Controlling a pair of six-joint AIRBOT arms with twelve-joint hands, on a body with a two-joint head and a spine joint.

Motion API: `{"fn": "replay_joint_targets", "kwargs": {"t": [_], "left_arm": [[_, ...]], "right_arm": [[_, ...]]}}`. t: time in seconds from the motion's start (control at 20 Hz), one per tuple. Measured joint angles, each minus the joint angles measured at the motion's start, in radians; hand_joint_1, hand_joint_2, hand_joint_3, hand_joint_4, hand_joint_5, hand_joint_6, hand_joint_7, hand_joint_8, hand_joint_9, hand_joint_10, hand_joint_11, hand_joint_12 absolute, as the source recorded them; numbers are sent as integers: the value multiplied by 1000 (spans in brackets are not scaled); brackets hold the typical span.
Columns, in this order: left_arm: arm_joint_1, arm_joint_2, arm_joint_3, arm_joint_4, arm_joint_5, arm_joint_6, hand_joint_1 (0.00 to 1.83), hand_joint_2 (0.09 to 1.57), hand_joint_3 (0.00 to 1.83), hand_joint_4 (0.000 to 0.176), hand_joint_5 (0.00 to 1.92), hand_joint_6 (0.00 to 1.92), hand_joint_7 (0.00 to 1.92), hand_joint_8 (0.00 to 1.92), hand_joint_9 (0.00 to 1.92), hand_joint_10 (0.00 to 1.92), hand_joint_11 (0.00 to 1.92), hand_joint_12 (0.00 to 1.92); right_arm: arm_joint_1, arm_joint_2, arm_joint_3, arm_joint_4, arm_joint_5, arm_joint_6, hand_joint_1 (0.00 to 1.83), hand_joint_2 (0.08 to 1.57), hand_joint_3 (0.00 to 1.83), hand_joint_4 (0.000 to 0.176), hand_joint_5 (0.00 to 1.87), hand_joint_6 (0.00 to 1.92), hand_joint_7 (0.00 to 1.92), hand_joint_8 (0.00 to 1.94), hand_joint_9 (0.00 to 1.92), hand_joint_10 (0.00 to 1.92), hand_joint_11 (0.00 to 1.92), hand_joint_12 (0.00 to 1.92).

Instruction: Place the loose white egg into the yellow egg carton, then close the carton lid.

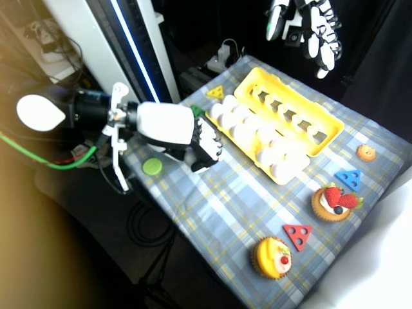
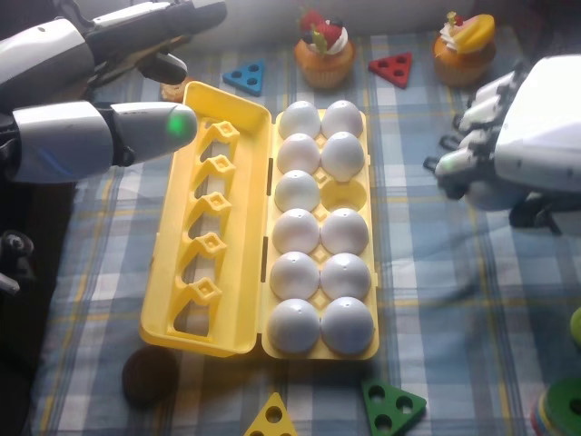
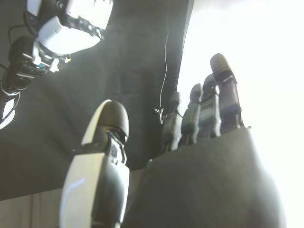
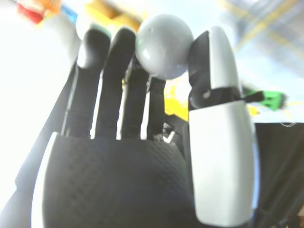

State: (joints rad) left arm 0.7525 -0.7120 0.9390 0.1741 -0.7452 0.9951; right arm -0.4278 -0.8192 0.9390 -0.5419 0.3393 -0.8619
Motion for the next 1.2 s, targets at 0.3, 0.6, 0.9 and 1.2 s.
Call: {"fn": "replay_joint_targets", "kwargs": {"t": [0.3, 0.6, 0.9, 1.2], "left_arm": [[1, -1, 0, -3, -4, 0, 552, 1321, 0, 31, 137, 3, 50, 6, 51, 4, 0, 820], [1, -2, 3, -7, -5, 0, 484, 1325, 1, 40, 130, 0, 55, 0, 55, 3, 0, 941], [1, -9, 8, -11, -3, 3, 446, 1333, 1, 34, 134, 1, 46, 3, 32, 5, 0, 809], [3, -9, 8, -9, -4, 3, 519, 1323, 2, 27, 149, 0, 56, 0, 36, 0, 0, 786]], "right_arm": [[53, -59, 31, 7, -6, -12, 1349, 1207, 8, 0, 700, 1172, 802, 1358, 828, 1556, 794, 1879], [95, -138, 73, -9, -13, -16, 1260, 1292, 6, 0, 708, 1485, 529, 1321, 434, 1629, 264, 1911], [113, -230, 113, -11, -15, -17, 1187, 1223, 0, 0, 786, 1165, 801, 1442, 675, 1384, 489, 1835], [126, -253, 136, -8, -16, -19, 1146, 1178, 0, 0, 895, 1094, 487, 40, 190, 355, 0, 974]]}}
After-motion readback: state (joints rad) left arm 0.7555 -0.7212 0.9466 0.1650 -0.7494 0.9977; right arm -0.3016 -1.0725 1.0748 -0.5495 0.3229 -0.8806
